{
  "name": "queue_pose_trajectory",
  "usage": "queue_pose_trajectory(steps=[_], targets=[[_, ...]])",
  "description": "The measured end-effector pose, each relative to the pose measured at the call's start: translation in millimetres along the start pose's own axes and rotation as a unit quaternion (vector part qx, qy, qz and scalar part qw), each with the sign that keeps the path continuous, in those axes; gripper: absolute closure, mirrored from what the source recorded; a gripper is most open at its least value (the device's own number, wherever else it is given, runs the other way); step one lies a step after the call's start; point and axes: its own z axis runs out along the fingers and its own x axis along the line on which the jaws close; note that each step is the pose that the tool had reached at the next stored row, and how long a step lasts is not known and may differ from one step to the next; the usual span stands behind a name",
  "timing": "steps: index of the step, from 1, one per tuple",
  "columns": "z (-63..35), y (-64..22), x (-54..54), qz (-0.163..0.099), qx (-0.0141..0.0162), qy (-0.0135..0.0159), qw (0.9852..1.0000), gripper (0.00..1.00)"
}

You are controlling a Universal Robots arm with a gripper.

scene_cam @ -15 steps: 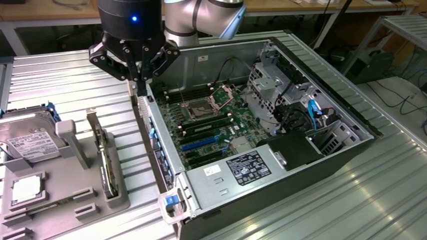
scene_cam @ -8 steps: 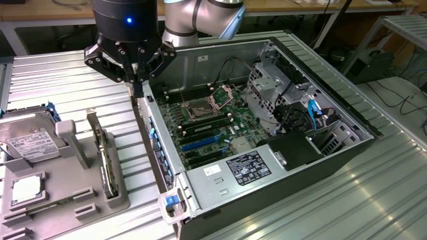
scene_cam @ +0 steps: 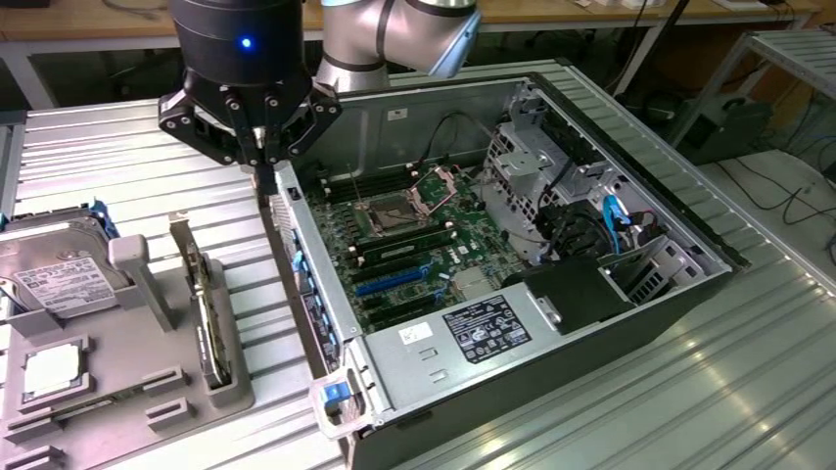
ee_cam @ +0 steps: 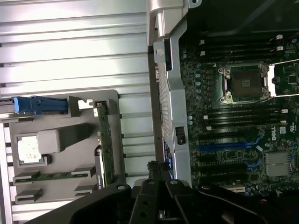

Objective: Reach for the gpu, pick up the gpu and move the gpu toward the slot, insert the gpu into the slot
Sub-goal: 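Reach for the gpu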

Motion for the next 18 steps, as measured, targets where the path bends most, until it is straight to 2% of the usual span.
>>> queue_pose_trajectory(steps=[18], targets=[[0.0,-6.9,11.0,0.0,0.0,0.0,1.0,0.89]])
